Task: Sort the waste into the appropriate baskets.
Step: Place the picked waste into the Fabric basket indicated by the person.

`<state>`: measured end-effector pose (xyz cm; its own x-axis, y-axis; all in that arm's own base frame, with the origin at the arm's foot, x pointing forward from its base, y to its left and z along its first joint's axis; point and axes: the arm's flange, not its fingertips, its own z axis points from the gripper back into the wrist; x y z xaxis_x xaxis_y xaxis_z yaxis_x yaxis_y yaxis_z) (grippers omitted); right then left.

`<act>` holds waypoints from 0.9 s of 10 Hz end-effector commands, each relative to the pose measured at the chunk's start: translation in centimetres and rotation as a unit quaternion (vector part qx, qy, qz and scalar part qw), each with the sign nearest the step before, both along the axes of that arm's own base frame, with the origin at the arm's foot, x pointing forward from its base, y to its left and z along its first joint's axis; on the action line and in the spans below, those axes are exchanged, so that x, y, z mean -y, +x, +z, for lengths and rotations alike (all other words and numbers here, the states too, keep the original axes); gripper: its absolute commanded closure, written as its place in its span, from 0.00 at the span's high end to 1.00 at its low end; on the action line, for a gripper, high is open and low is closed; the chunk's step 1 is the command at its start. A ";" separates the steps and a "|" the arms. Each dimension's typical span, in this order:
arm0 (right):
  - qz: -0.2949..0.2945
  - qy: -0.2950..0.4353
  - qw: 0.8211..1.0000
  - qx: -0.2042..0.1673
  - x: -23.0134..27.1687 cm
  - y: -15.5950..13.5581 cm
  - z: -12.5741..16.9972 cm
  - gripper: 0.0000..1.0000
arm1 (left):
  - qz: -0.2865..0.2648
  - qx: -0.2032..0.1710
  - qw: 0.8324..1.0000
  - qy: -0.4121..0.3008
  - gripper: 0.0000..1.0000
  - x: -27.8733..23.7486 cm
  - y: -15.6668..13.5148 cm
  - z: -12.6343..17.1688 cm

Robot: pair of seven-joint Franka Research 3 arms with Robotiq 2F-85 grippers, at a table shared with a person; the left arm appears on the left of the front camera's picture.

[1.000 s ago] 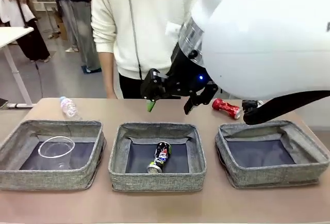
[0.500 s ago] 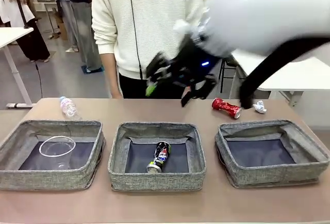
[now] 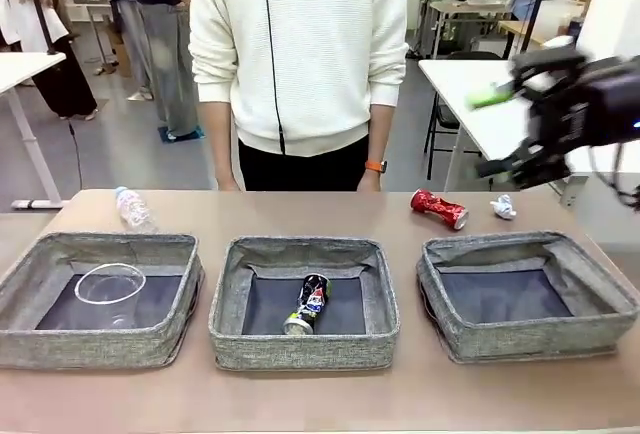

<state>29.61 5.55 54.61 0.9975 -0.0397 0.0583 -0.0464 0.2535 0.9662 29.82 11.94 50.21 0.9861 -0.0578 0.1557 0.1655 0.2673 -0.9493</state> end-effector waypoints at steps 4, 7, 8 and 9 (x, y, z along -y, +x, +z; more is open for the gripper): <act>-0.132 -0.008 0.991 -0.012 10.1 -11.1 -8.8 1.00 | 0.041 -0.002 0.998 -0.039 1.00 -2.4 1.2 0.1; -0.146 0.001 0.989 -0.023 16.3 -4.3 -2.3 1.00 | 0.043 -0.004 0.999 -0.028 1.00 -2.4 1.1 -0.3; -0.146 0.001 0.989 -0.023 16.3 -4.3 -2.3 1.00 | 0.043 -0.004 0.999 -0.028 1.00 -2.4 1.1 -0.3; -0.146 0.001 0.989 -0.023 16.3 -4.3 -2.3 1.00 | 0.043 -0.004 0.999 -0.028 1.00 -2.4 1.1 -0.3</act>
<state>24.42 -11.15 52.03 0.9456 -0.3254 0.0078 0.0816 0.2600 0.9622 31.31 14.43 49.69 0.9889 0.0489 0.1406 0.1274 0.2112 -0.9691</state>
